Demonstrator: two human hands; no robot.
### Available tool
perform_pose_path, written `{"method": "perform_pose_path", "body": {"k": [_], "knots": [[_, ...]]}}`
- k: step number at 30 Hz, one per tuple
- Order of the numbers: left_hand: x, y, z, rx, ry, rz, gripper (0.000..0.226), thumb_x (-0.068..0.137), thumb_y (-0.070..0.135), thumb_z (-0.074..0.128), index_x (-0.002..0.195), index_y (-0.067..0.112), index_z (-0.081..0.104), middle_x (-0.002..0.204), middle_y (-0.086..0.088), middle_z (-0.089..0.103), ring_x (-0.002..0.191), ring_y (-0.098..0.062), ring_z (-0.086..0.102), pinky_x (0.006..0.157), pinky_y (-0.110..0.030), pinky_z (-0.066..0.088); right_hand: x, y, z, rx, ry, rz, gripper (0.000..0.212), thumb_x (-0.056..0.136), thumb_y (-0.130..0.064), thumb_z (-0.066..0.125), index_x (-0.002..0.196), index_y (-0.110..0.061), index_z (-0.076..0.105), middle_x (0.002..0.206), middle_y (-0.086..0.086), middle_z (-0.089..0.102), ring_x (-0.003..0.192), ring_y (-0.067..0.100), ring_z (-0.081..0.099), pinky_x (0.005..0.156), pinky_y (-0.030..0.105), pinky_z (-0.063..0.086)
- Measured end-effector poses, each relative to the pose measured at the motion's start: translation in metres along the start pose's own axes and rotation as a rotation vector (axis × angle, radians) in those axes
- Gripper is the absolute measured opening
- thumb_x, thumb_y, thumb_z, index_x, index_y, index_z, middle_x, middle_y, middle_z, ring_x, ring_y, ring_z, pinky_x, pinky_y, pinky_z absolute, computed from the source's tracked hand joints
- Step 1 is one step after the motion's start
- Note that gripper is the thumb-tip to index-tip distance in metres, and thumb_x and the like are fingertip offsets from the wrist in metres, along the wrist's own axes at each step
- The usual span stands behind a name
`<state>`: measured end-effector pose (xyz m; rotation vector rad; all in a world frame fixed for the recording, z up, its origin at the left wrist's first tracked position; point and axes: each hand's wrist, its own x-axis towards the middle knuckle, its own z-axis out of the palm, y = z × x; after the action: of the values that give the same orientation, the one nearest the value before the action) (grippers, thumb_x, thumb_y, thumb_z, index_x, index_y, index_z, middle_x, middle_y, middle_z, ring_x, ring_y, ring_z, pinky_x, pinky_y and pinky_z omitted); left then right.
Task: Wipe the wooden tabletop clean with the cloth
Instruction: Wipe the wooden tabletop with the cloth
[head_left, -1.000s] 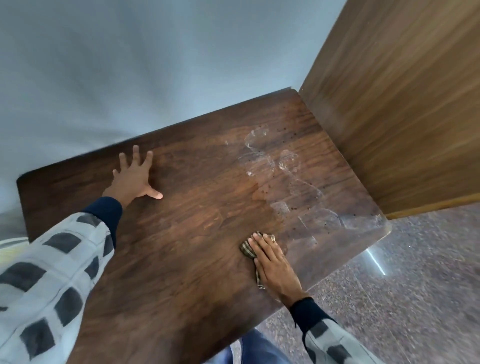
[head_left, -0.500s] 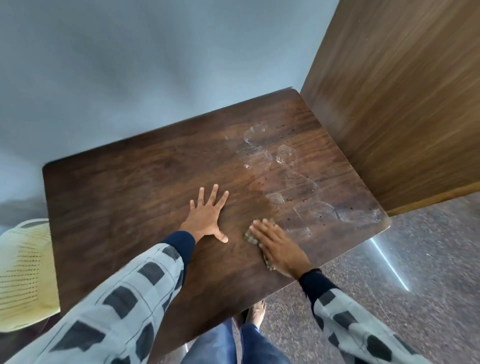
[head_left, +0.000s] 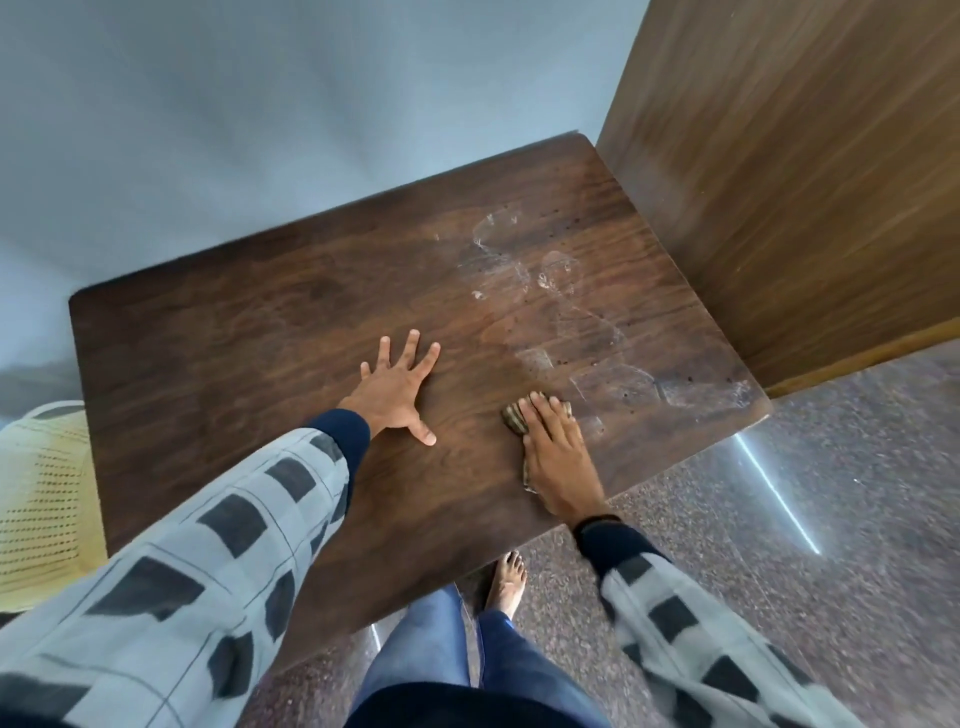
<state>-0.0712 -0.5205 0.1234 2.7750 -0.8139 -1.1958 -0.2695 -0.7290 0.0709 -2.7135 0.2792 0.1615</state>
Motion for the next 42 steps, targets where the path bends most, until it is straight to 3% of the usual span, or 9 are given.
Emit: {"method": "perform_pose_path", "body": {"k": [2,6,12,18,23,29,34,40,42], "knots": [[0.000,-0.003,-0.001,0.019,-0.001,-0.004,0.151,0.056,0.054,0.092,0.155,0.037,-0.021,0.159,0.003,-0.037,0.146,-0.042,-0.028,0.115,-0.068,0.003,-0.008,-0.022,0.014,-0.017,0.040,-0.002,0.054,0.106,-0.025,0.033,0.158,-0.020,0.025,0.166,0.003,0.020,0.155,0.026,0.008,0.122,0.052,0.021],[0.002,-0.001,0.000,0.030,-0.007,-0.004,0.151,0.056,0.057,0.091,0.155,0.037,-0.021,0.160,0.003,-0.036,0.146,-0.044,-0.026,0.115,-0.069,0.005,-0.053,0.009,0.006,-0.151,-0.105,-0.496,0.056,0.106,-0.026,0.033,0.160,-0.023,0.020,0.167,0.000,0.017,0.155,0.022,0.008,0.126,0.041,0.010],[0.002,-0.002,0.001,0.032,0.007,-0.003,0.151,0.055,0.058,0.091,0.155,0.037,-0.020,0.160,0.003,-0.035,0.147,-0.044,-0.024,0.115,-0.069,0.006,-0.035,0.004,0.007,-0.058,0.007,-0.042,0.053,0.108,-0.026,0.027,0.159,-0.022,0.018,0.167,0.001,0.017,0.155,0.023,0.006,0.121,0.050,0.024],[0.003,-0.003,0.002,0.022,0.017,0.006,0.151,0.054,0.059,0.091,0.156,0.038,-0.019,0.161,0.003,-0.033,0.147,-0.043,-0.024,0.115,-0.069,0.005,-0.073,0.041,-0.003,-0.200,-0.110,-0.494,0.056,0.108,-0.029,0.029,0.161,-0.023,0.013,0.168,0.001,0.013,0.155,0.023,0.008,0.126,0.043,0.012],[0.005,-0.004,0.001,0.035,0.013,0.002,0.152,0.053,0.060,0.091,0.155,0.039,-0.020,0.161,0.003,-0.033,0.147,-0.044,-0.023,0.114,-0.069,0.007,-0.044,0.017,0.000,-0.018,0.031,-0.027,0.052,0.108,-0.026,0.034,0.159,-0.022,0.022,0.166,-0.001,0.018,0.155,0.021,0.005,0.124,0.049,0.020],[0.003,-0.002,0.002,0.016,0.006,0.009,0.151,0.054,0.060,0.090,0.156,0.039,-0.019,0.161,0.003,-0.034,0.147,-0.042,-0.025,0.115,-0.069,0.004,-0.071,0.040,0.001,-0.176,-0.076,-0.456,0.053,0.108,-0.028,0.029,0.160,-0.023,0.019,0.167,0.001,0.018,0.155,0.022,0.009,0.126,0.042,0.012],[0.002,-0.002,-0.001,0.008,0.004,-0.002,0.151,0.054,0.057,0.091,0.155,0.040,-0.019,0.160,0.004,-0.035,0.147,-0.041,-0.026,0.115,-0.068,0.003,-0.027,0.046,-0.010,-0.030,-0.004,-0.018,0.054,0.107,-0.031,0.018,0.160,-0.026,0.011,0.167,-0.005,0.003,0.155,0.020,0.000,0.123,0.050,0.019],[0.003,-0.002,-0.003,0.001,-0.015,-0.001,0.150,0.054,0.060,0.090,0.154,0.041,-0.020,0.159,0.004,-0.036,0.147,-0.041,-0.027,0.115,-0.068,0.003,-0.051,0.069,-0.016,-0.144,-0.076,-0.414,0.053,0.109,-0.027,0.027,0.161,-0.022,0.014,0.168,0.000,0.012,0.155,0.022,0.007,0.126,0.040,0.009],[0.003,-0.002,-0.003,0.005,-0.012,-0.002,0.150,0.054,0.060,0.090,0.154,0.042,-0.020,0.159,0.004,-0.036,0.147,-0.041,-0.027,0.115,-0.069,0.003,-0.044,0.086,-0.025,-0.154,-0.096,-0.346,0.054,0.109,-0.028,0.025,0.161,-0.025,0.009,0.168,-0.002,0.007,0.155,0.021,0.004,0.126,0.043,0.012]]}}
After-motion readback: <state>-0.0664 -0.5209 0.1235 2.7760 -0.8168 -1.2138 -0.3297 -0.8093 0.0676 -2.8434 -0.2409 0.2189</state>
